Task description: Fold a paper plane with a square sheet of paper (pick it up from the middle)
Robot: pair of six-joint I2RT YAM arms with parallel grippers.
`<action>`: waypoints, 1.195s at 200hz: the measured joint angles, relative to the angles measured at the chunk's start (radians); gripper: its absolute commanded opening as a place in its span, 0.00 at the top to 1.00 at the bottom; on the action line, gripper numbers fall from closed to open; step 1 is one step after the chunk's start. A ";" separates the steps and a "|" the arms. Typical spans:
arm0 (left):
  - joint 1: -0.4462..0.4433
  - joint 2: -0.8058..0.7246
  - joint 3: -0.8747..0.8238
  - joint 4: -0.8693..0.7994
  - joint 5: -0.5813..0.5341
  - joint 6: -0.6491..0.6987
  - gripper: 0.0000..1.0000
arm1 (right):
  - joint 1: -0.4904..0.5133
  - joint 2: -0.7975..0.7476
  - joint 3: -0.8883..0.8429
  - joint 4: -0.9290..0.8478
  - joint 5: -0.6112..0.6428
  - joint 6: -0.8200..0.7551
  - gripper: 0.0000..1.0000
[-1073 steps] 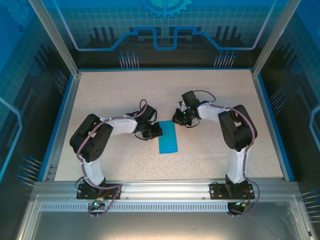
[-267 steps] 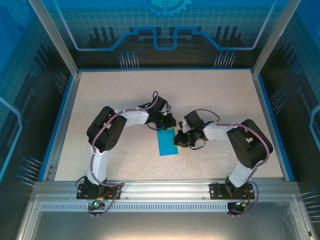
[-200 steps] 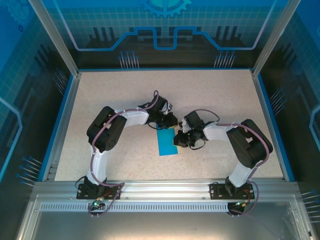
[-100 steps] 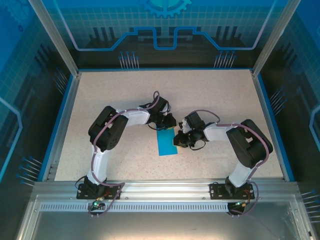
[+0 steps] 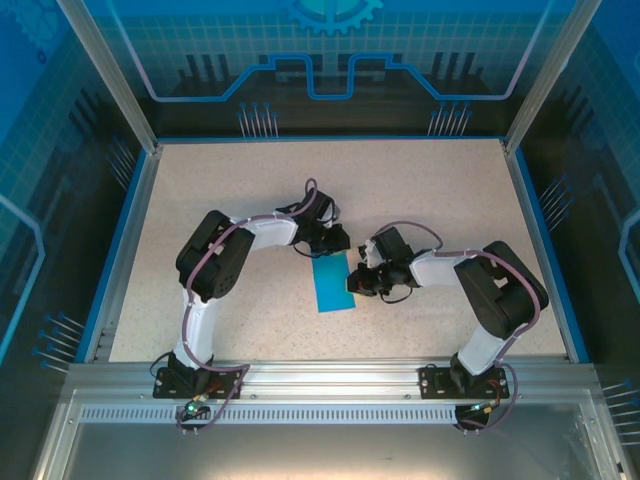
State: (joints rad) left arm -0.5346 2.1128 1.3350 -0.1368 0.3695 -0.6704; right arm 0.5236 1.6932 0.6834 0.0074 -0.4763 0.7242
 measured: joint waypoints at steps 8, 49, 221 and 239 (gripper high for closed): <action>0.011 0.002 0.006 0.000 -0.011 0.002 0.85 | 0.000 -0.001 -0.004 0.004 -0.003 0.000 0.95; 0.051 0.019 0.052 -0.024 -0.060 0.026 0.85 | 0.007 -0.005 -0.016 0.010 -0.016 0.001 0.95; 0.141 -0.512 -0.325 -0.123 -0.190 -0.036 0.33 | 0.046 0.023 0.335 -0.239 0.188 -0.074 0.78; 0.141 -0.553 -0.392 -0.119 -0.173 -0.063 0.31 | 0.046 0.100 0.360 -0.232 0.173 -0.075 0.79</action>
State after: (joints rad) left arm -0.3935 1.5600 0.9432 -0.2554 0.1963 -0.7330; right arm 0.5694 1.7931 1.0435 -0.2245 -0.3031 0.6491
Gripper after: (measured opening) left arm 0.680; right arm 0.219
